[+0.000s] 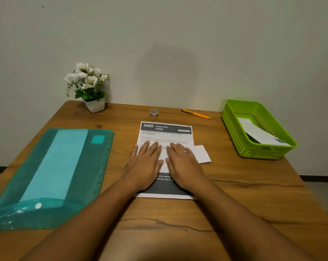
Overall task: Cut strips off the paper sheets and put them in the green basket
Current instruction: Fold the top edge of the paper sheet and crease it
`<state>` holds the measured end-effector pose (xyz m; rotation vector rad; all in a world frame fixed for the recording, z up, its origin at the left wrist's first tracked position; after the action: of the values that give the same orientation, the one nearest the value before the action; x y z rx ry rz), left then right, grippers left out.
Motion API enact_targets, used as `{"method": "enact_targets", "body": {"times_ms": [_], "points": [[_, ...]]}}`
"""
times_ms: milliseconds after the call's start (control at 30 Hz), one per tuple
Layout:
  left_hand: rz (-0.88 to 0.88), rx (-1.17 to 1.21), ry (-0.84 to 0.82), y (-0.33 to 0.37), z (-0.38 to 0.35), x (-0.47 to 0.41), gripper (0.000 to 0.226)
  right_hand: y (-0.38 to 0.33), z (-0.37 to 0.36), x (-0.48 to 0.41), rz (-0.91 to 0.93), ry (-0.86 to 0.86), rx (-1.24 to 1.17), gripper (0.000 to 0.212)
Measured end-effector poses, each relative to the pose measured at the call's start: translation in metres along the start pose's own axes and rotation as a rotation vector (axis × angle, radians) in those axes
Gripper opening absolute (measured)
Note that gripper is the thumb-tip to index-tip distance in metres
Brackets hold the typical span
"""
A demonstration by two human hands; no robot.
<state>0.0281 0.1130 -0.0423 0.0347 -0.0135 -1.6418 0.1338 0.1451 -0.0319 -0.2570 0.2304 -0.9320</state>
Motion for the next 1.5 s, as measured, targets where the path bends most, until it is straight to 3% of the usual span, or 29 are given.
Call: {"method": "enact_targets", "body": {"times_ms": [200, 467, 800, 967, 1167, 1333, 1500], "points": [[0.018, -0.025, -0.007, -0.003, -0.004, -0.002, 0.061, 0.008, -0.013, 0.002, -0.028, -0.061, 0.003, 0.059], [0.012, -0.001, -0.010, -0.005, -0.006, -0.003, 0.060, 0.098, 0.007, 0.025, -0.251, -0.139, 0.057, 0.070], [-0.027, 0.147, 0.020, -0.008, 0.010, 0.006, 0.055, 0.093, 0.015, 0.022, -0.280, -0.194, 0.046, 0.069], [0.028, 0.230, 0.090, -0.032, 0.047, 0.024, 0.054, 0.028, 0.022, 0.011, -0.157, -0.097, -0.037, 0.065], [0.211, 0.259, 0.127, -0.109, 0.083, 0.072, 0.045, -0.106, 0.004, -0.011, 0.157, -0.140, -0.112, 0.053], [0.355, 0.246, 0.003, -0.193, 0.079, 0.132, 0.055, -0.202, -0.025, -0.018, 0.412, -0.237, -0.130, 0.046], [0.418, 0.315, -0.070, -0.235, 0.068, 0.182, 0.030, -0.264, -0.051, -0.020, 0.540, -0.305, -0.114, 0.040]]}}
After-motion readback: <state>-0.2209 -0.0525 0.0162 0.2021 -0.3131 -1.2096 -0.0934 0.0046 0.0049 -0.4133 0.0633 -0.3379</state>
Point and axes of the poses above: each hand's wrist, its own x-axis away from the middle knuckle, its own z-axis out of the back of the hand, y = z × x, the point moved 10 cm from there along -x, towards the middle knuckle, and after that the axes turned 6 degrees about -x, right-handed, at the moved point
